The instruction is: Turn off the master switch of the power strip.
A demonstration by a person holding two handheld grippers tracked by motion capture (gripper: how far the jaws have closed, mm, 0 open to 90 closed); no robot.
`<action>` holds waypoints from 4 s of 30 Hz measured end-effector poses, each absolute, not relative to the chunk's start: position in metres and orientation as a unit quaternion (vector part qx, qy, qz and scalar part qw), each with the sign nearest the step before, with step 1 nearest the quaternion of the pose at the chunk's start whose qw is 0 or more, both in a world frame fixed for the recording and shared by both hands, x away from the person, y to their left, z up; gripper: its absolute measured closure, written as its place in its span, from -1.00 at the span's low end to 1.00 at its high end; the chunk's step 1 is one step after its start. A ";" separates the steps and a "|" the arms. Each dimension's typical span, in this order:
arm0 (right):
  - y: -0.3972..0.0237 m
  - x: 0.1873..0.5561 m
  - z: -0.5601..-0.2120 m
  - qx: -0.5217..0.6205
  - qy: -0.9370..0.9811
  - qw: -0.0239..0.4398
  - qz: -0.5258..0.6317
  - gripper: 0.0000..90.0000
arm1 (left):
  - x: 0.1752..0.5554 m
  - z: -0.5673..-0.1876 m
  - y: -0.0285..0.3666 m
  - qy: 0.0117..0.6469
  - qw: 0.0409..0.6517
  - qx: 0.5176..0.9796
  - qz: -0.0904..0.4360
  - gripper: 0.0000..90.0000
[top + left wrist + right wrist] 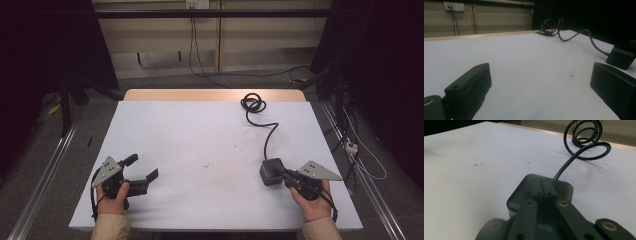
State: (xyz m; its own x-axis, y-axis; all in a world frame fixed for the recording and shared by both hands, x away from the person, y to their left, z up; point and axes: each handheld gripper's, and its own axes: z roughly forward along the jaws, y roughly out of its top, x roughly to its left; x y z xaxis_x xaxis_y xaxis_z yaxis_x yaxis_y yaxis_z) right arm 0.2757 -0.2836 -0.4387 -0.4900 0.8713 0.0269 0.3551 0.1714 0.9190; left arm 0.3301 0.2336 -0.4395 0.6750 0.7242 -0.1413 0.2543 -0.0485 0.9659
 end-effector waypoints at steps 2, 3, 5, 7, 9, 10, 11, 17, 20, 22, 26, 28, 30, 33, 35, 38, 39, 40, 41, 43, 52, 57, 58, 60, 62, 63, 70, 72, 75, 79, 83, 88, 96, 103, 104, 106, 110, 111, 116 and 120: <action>-0.282 0.275 -0.438 0.426 0.720 0.273 0.475 1.00 | 0.330 -0.440 0.234 0.352 0.594 0.696 0.197 -0.93; -0.282 0.275 -0.438 0.424 0.722 0.275 0.474 1.00 | 0.330 -0.440 0.234 0.352 0.594 0.696 0.198 -0.93; -0.282 0.275 -0.438 0.426 0.720 0.272 0.476 1.00 | 0.330 -0.440 0.234 0.352 0.594 0.696 0.198 -0.93; -0.282 0.275 -0.438 0.427 0.721 0.271 0.474 1.00 | 0.330 -0.440 0.234 0.353 0.594 0.695 0.197 -0.93; -0.282 0.275 -0.438 0.425 0.723 0.274 0.470 1.00 | 0.330 -0.440 0.233 0.353 0.594 0.696 0.197 -0.93; -0.282 0.275 -0.438 0.423 0.724 0.275 0.470 1.00 | 0.330 -0.440 0.233 0.352 0.593 0.696 0.198 -0.93; -0.282 0.275 -0.438 0.426 0.723 0.272 0.471 1.00 | 0.330 -0.440 0.233 0.351 0.594 0.697 0.198 -0.93; -0.283 0.275 -0.439 0.424 0.721 0.273 0.475 1.00 | 0.330 -0.440 0.234 0.352 0.594 0.696 0.198 -0.93; -0.283 0.275 -0.439 0.425 0.721 0.272 0.476 1.00 | 0.330 -0.440 0.234 0.352 0.594 0.696 0.198 -0.93; -0.283 0.275 -0.439 0.425 0.720 0.272 0.477 1.00 | 0.330 -0.439 0.234 0.350 0.594 0.697 0.199 -0.93; -0.283 0.275 -0.438 0.428 0.721 0.268 0.475 1.00 | 0.330 -0.439 0.235 0.351 0.594 0.696 0.199 -0.93; -0.282 0.275 -0.438 0.426 0.721 0.272 0.474 1.00 | 0.331 -0.439 0.235 0.351 0.594 0.696 0.199 -0.93; -0.282 0.275 -0.438 0.426 0.721 0.271 0.474 1.00 | 0.331 -0.439 0.235 0.353 0.595 0.694 0.198 -0.93; -0.282 0.275 -0.438 0.427 0.720 0.272 0.475 1.00 | 0.331 -0.439 0.235 0.353 0.595 0.694 0.198 -0.93; -0.282 0.275 -0.438 0.426 0.719 0.273 0.476 1.00 | 0.331 -0.439 0.235 0.352 0.595 0.695 0.199 -0.93; -0.283 0.275 -0.439 0.427 0.718 0.272 0.478 1.00 | 0.331 -0.439 0.235 0.353 0.596 0.694 0.198 -0.93; -0.283 0.275 -0.439 0.428 0.718 0.271 0.478 1.00 | 0.331 -0.439 0.235 0.353 0.595 0.694 0.198 -0.93; -0.283 0.275 -0.438 0.427 0.718 0.272 0.477 1.00 | 0.331 -0.439 0.235 0.352 0.594 0.695 0.199 -0.93; -0.283 0.275 -0.439 0.427 0.718 0.272 0.478 1.00 | 0.331 -0.439 0.235 0.352 0.594 0.695 0.199 -0.93; -0.283 0.275 -0.439 0.428 0.717 0.271 0.478 1.00 | 0.331 -0.439 0.235 0.352 0.595 0.695 0.198 -0.93; -0.282 0.275 -0.438 0.429 0.717 0.271 0.478 1.00 | 0.331 -0.439 0.235 0.353 0.595 0.694 0.199 -0.93; -0.282 0.275 -0.438 0.430 0.717 0.270 0.477 1.00 | 0.331 -0.439 0.235 0.353 0.595 0.694 0.199 -0.93; -0.282 0.275 -0.438 0.431 0.717 0.270 0.478 1.00 | 0.331 -0.439 0.235 0.353 0.595 0.694 0.198 -0.93; -0.282 0.275 -0.438 0.431 0.716 0.270 0.479 1.00 | 0.331 -0.439 0.235 0.353 0.595 0.694 0.198 -0.93; -0.282 0.275 -0.438 0.431 0.716 0.270 0.478 1.00 | 0.331 -0.439 0.235 0.353 0.595 0.694 0.198 -0.93; -0.282 0.275 -0.438 0.431 0.715 0.271 0.480 1.00 | 0.331 -0.439 0.235 0.354 0.595 0.694 0.198 -0.93; -0.281 0.276 -0.437 0.431 0.712 0.271 0.484 1.00 | 0.331 -0.439 0.236 0.354 0.595 0.694 0.198 -0.93; -0.281 0.276 -0.437 0.431 0.711 0.271 0.485 1.00 | 0.331 -0.439 0.236 0.354 0.595 0.693 0.198 -0.93; -0.281 0.276 -0.437 0.431 0.711 0.272 0.484 1.00 | 0.331 -0.439 0.235 0.353 0.595 0.694 0.199 -0.93; -0.282 0.276 -0.437 0.432 0.709 0.274 0.485 1.00 | 0.331 -0.439 0.236 0.354 0.595 0.693 0.199 -0.93; -0.284 0.276 -0.438 0.431 0.707 0.278 0.488 1.00 | 0.331 -0.439 0.236 0.355 0.596 0.693 0.199 -0.93; -0.284 0.276 -0.438 0.430 0.707 0.269 0.493 1.00 | 0.331 -0.439 0.237 0.355 0.596 0.693 0.199 -0.93; -0.281 0.276 -0.436 0.428 0.706 0.264 0.500 1.00 | 0.331 -0.439 0.237 0.354 0.595 0.693 0.199 -0.93; -0.282 0.277 -0.435 0.429 0.700 0.259 0.509 0.99 | 0.331 -0.439 0.237 0.355 0.595 0.693 0.199 -0.93; -0.282 0.277 -0.435 0.431 0.698 0.257 0.510 0.88 | 0.331 -0.439 0.237 0.355 0.595 0.693 0.199 -0.93; -0.282 0.278 -0.435 0.437 0.696 0.257 0.508 0.75 | 0.331 -0.439 0.237 0.354 0.595 0.693 0.200 -0.93; -0.281 0.278 -0.433 0.433 0.697 0.254 0.512 0.75 | 0.330 -0.439 0.237 0.355 0.596 0.692 0.200 -0.93; -0.281 0.278 -0.433 0.432 0.696 0.252 0.514 0.74 | 0.330 -0.439 0.237 0.356 0.596 0.691 0.199 -0.93; -0.281 0.279 -0.431 0.431 0.699 0.242 0.517 0.55 | 0.331 -0.439 0.237 0.355 0.595 0.693 0.199 -0.93; -0.282 0.279 -0.430 0.436 0.696 0.233 0.521 0.31 | 0.330 -0.439 0.237 0.356 0.596 0.692 0.199 -0.93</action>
